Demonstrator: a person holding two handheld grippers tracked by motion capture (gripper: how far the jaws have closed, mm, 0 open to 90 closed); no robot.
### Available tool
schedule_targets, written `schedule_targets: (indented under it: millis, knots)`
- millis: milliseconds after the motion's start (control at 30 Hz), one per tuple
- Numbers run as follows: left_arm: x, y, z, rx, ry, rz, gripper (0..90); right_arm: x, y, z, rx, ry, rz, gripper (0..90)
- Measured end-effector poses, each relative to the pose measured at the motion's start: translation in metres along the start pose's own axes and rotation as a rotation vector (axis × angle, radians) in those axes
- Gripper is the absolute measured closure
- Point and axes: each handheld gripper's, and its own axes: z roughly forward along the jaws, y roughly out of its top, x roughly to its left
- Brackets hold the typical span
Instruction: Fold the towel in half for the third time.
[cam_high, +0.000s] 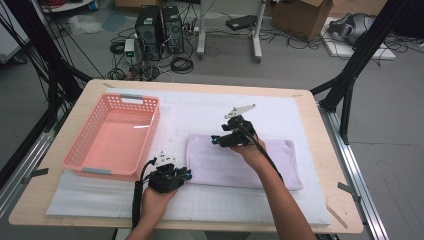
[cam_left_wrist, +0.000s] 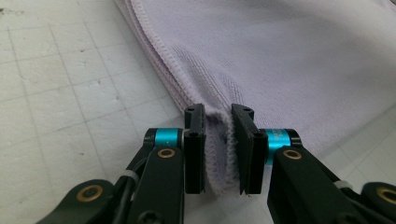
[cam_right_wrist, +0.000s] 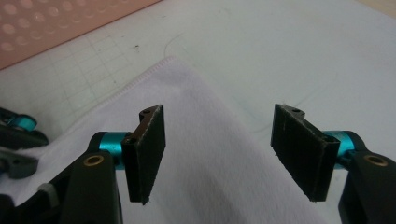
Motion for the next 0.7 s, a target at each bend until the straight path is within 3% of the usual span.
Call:
schedule_targets:
  millis: [367, 500, 633, 700]
  knots:
    - [0.002, 0.0, -0.001, 0.0, -0.017, -0.021, 76.5, 0.009, 0.017, 0.056, 0.098, 0.04, -0.032, 40.2]
    - [0.003, 0.0, -0.001, 0.004, -0.02, -0.031, 76.4, 0.016, 0.023, 0.074, 0.116, 0.03, -0.043, 44.9]
    - [0.004, 0.0, -0.001, 0.005, -0.025, -0.039, 76.5, 0.019, 0.024, 0.086, 0.143, 0.037, -0.075, 51.8]
    - [0.004, 0.0, -0.001, 0.004, -0.028, -0.042, 76.7, 0.017, 0.024, 0.086, 0.151, 0.07, -0.053, 61.2]
